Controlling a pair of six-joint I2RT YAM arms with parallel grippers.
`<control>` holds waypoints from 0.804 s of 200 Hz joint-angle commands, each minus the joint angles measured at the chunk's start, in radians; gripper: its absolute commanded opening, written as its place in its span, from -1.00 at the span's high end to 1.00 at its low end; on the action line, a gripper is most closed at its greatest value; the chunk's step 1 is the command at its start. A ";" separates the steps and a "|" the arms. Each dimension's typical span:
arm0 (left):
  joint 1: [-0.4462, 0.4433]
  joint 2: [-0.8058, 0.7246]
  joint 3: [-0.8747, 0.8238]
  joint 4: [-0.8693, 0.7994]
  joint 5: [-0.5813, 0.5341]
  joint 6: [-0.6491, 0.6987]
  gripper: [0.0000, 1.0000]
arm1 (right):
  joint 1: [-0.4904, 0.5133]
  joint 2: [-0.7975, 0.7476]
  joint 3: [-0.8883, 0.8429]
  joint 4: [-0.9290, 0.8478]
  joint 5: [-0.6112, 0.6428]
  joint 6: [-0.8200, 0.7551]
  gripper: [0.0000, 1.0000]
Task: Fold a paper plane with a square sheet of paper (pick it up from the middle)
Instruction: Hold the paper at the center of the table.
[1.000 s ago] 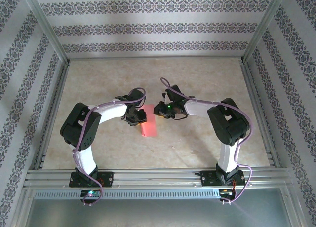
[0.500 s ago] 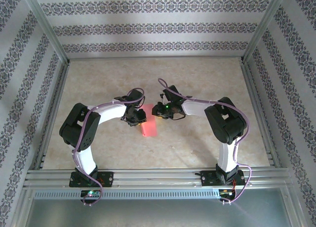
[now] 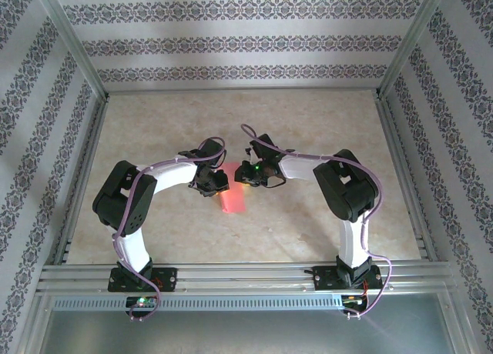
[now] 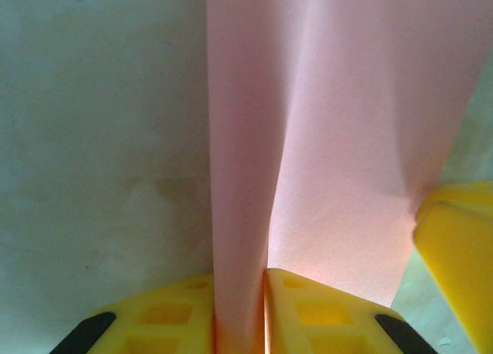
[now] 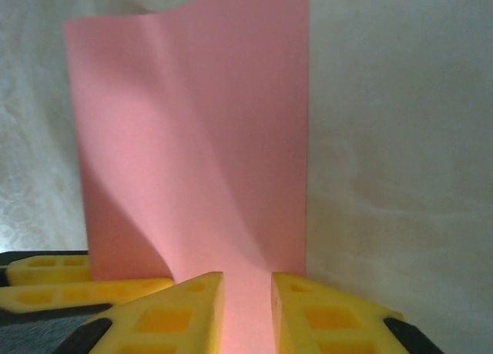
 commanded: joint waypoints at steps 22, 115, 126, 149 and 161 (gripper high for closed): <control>0.023 -0.013 -0.017 -0.064 -0.096 0.008 0.51 | 0.018 0.041 0.054 -0.084 0.026 -0.035 0.53; 0.037 -0.011 0.055 -0.124 -0.127 0.082 -0.09 | 0.024 0.076 0.077 -0.135 0.039 -0.046 0.52; 0.038 0.001 0.066 -0.116 -0.117 0.090 -0.10 | 0.023 0.076 0.077 -0.136 0.037 -0.045 0.52; 0.038 0.017 0.080 -0.108 -0.112 0.102 -0.11 | 0.024 0.075 0.082 -0.131 0.027 -0.043 0.50; 0.038 0.026 0.080 -0.109 -0.113 0.103 -0.05 | 0.024 0.074 0.084 -0.128 0.021 -0.040 0.50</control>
